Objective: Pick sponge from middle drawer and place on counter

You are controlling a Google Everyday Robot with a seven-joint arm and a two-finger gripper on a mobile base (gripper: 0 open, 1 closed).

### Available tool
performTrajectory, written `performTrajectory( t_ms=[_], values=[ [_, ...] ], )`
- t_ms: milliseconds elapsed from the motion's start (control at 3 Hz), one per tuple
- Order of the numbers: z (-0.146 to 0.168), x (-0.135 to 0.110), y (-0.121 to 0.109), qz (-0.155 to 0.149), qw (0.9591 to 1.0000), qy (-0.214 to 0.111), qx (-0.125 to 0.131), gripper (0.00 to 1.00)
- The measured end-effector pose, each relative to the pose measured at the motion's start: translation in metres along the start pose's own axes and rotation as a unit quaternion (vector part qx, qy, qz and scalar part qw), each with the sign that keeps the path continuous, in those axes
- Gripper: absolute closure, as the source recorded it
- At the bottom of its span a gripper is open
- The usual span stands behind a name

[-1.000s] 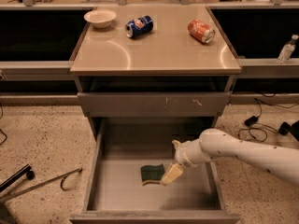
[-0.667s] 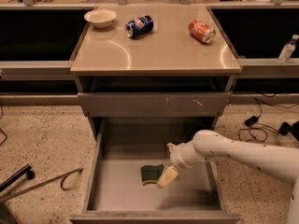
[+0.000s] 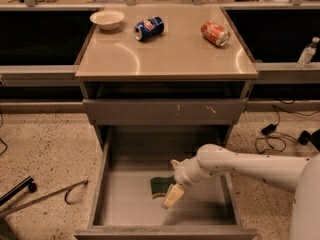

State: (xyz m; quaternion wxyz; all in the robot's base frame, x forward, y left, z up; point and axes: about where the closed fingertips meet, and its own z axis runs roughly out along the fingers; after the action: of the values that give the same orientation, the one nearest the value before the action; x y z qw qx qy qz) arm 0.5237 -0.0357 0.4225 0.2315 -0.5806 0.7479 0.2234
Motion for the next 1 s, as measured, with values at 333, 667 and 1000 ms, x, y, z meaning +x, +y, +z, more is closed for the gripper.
performTrajectory(
  t_ms=[333,667,1000],
  values=[
    [0.016,0.002,0.007,-0.009,0.9999,-0.004,-0.008,0.00],
    [0.032,0.000,0.006,-0.020,0.9997,-0.004,-0.011,0.00],
    [0.051,0.002,-0.001,-0.023,0.9996,0.009,-0.011,0.00]
  ],
)
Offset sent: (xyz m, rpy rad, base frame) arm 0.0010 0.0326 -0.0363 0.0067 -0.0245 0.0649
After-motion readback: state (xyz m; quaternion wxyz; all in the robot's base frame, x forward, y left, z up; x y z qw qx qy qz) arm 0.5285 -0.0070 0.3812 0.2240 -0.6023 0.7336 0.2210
